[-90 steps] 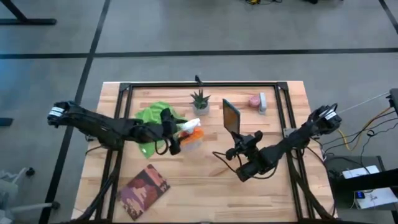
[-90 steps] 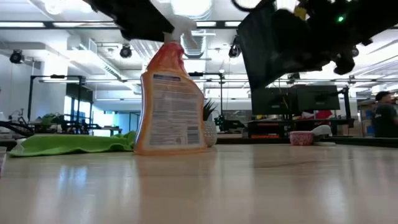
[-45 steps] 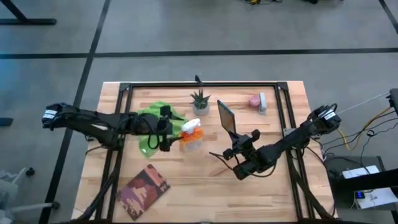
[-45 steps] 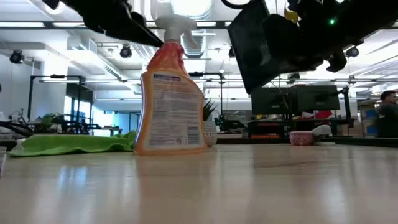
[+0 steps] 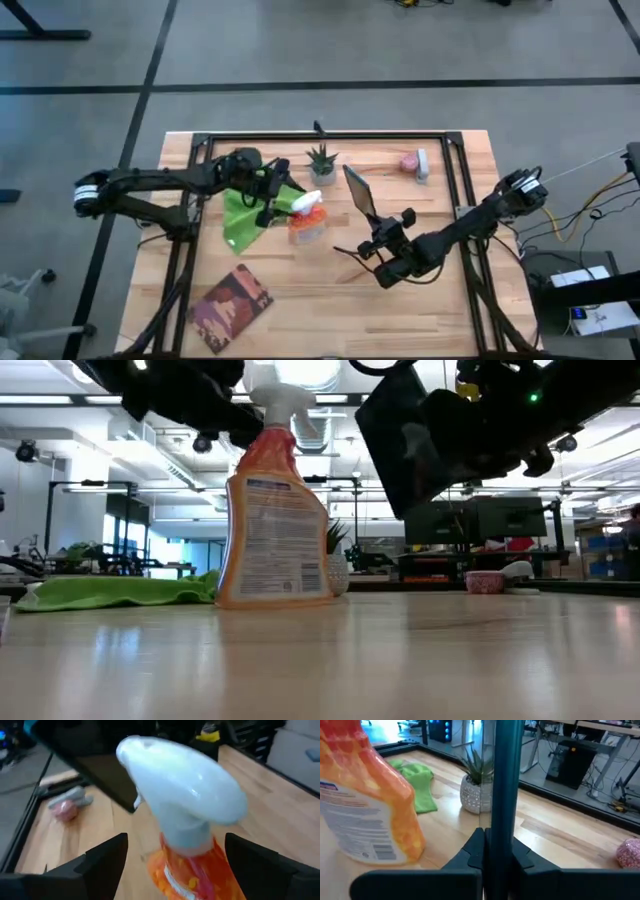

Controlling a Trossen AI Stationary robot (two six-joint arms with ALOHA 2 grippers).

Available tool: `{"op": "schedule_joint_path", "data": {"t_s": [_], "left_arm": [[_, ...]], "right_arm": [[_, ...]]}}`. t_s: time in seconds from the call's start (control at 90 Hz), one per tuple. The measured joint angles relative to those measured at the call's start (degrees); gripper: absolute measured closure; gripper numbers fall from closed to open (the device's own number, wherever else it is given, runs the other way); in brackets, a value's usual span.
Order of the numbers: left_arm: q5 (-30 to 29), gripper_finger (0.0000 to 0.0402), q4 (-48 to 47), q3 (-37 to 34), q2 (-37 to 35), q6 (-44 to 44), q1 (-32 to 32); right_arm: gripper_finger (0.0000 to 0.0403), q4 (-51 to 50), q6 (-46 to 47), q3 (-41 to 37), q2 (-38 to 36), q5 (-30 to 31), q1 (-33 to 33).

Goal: Apply microfiber cloth
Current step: Spray the front and back of the tablet with the spray bottle

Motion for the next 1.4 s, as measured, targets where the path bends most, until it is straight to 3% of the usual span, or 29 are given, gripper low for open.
{"op": "schedule_joint_path", "data": {"t_s": [0.167, 0.344, 0.644, 0.878, 1.133, 1.4], "left_arm": [[0.74, 0.0083, 3.89, 0.00, 2.68, 0.30, 1.34], [6.10, 0.0056, 6.43, 0.02, 3.46, -1.02, 2.06], [6.38, 0.0036, 9.99, 0.02, 6.15, -3.82, -0.08], [5.55, 0.0035, 14.68, 0.02, 7.32, -10.88, -2.42], [-0.06, 0.0035, 14.96, 0.02, 7.13, -15.46, -3.66], [-0.53, 0.0035, 19.00, 0.00, 7.13, -22.28, -4.47]], "right_arm": [[0.0394, 0.01, -0.50, 0.00, 0.00, -0.29, 0.00], [0.0394, 0.03, -0.37, 0.00, -0.02, -0.60, -0.04], [0.0394, 0.08, -0.39, 0.00, -0.02, -1.92, -0.94], [0.0394, 0.38, -0.37, 0.00, -0.02, -1.91, -0.87], [0.0394, 0.91, -0.39, 0.00, -0.02, -1.89, -0.87], [0.0394, 1.28, -0.41, 0.00, -0.02, -1.89, -0.87]]}}
